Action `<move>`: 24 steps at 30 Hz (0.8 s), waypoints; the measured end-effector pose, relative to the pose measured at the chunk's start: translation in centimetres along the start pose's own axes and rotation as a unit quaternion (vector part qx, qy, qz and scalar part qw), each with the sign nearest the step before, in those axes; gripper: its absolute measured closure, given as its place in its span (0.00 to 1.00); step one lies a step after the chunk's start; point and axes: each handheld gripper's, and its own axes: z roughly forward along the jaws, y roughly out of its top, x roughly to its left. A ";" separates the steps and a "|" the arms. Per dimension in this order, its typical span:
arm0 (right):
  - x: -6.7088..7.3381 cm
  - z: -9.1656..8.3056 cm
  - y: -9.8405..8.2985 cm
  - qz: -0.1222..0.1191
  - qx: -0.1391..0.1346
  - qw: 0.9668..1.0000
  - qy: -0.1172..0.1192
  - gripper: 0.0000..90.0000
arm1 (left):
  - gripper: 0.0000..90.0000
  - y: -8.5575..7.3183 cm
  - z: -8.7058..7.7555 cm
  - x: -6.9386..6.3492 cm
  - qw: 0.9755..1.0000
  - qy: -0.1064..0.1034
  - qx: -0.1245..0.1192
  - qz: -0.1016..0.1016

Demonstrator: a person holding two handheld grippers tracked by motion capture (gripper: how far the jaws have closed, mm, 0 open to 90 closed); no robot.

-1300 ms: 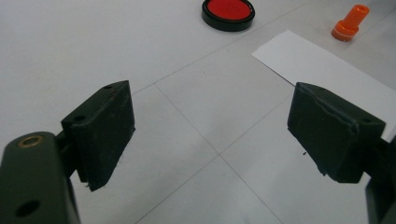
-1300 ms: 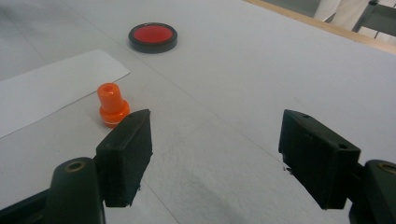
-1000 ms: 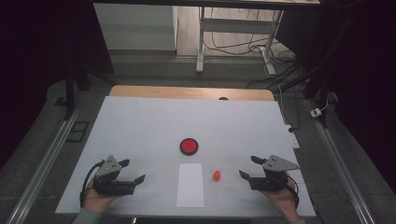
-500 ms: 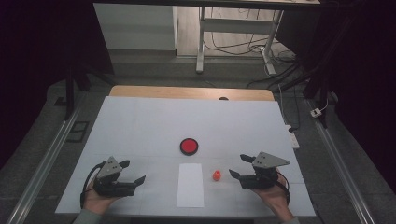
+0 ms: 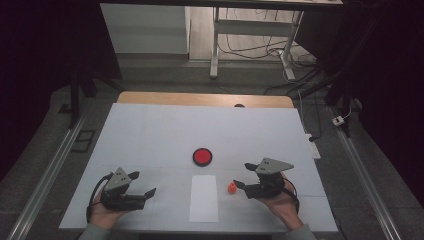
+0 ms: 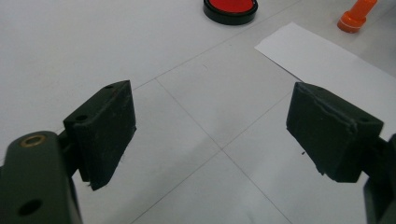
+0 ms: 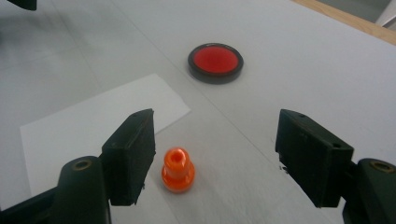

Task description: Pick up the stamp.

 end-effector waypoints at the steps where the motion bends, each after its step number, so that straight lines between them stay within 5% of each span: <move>1: 0.1 0.3 0.2 -0.003 0.000 1.000 0.004 0.32 | 0.18 0.0 0.0 0.0 1.000 -0.001 0.000 0.001; 12: 1.1 1.8 0.6 -0.001 -0.008 1.000 0.020 0.33 | 0.18 0.0 0.0 -0.1 1.000 -0.003 -0.001 0.003; 24: 1.4 2.9 -0.8 -0.007 0.043 0.999 0.017 0.37 | 0.18 0.0 0.1 -0.1 1.000 -0.001 0.000 0.006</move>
